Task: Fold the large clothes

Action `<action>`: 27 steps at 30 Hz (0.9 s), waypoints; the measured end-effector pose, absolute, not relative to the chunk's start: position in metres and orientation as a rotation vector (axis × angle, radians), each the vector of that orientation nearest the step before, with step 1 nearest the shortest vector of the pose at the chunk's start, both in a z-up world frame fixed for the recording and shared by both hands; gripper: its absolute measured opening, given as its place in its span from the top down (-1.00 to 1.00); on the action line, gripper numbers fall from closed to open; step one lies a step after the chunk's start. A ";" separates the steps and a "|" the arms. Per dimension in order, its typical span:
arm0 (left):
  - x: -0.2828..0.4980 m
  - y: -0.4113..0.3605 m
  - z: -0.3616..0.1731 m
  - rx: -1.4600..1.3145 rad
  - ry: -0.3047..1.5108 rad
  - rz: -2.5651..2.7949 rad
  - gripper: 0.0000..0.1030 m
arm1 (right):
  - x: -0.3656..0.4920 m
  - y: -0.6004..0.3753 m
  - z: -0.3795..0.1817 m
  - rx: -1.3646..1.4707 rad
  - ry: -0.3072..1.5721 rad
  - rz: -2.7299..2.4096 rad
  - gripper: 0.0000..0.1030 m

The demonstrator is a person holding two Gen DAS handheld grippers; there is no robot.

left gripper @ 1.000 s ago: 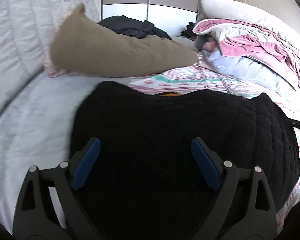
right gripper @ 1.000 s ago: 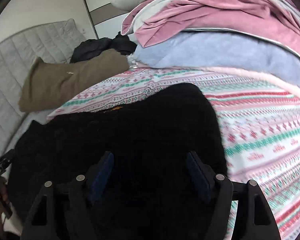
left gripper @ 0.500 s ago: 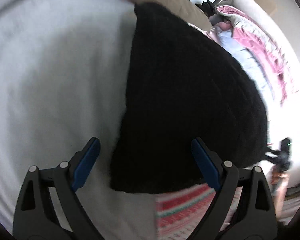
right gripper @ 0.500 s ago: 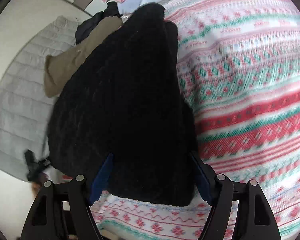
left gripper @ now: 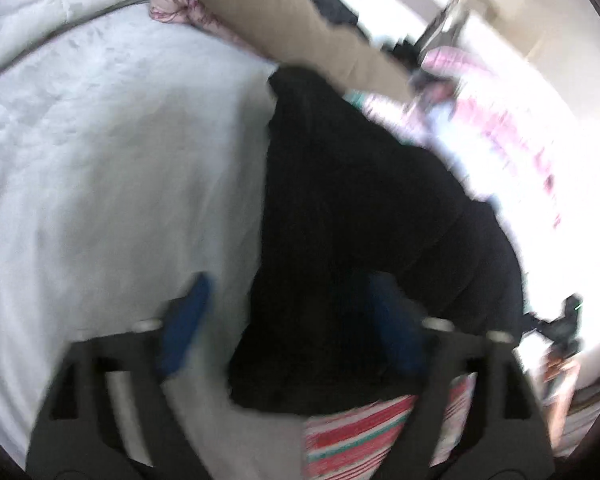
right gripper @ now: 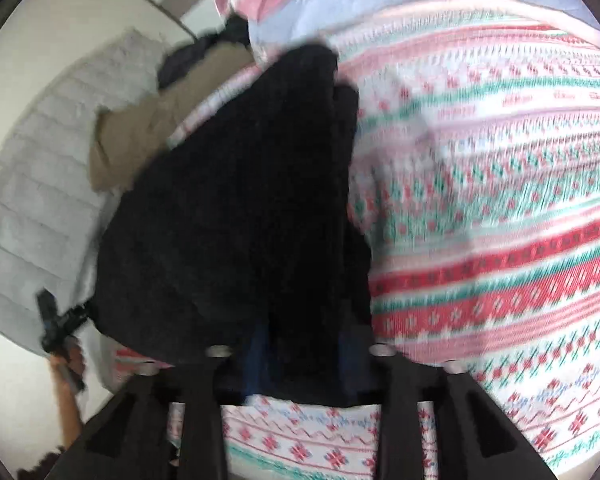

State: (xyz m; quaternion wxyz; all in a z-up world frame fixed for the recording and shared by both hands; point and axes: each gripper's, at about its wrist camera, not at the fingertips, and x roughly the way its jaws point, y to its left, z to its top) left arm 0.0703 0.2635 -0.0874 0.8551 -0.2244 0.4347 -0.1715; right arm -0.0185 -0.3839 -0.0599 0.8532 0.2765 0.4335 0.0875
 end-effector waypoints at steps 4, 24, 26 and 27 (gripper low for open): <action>0.113 0.262 -0.109 -0.596 0.994 -0.402 -0.76 | 0.011 -0.400 -0.069 0.703 0.843 0.234 -0.75; 0.131 0.219 -0.056 -0.725 0.810 -0.558 0.27 | 0.097 -0.359 -0.068 0.866 0.719 0.369 0.14; 0.126 0.209 -0.031 -0.665 0.763 -0.593 0.27 | 0.094 -0.356 -0.055 0.854 0.685 0.389 0.15; 0.121 0.202 -0.017 -0.625 0.737 -0.598 0.27 | 0.091 -0.354 -0.047 0.843 0.676 0.391 0.16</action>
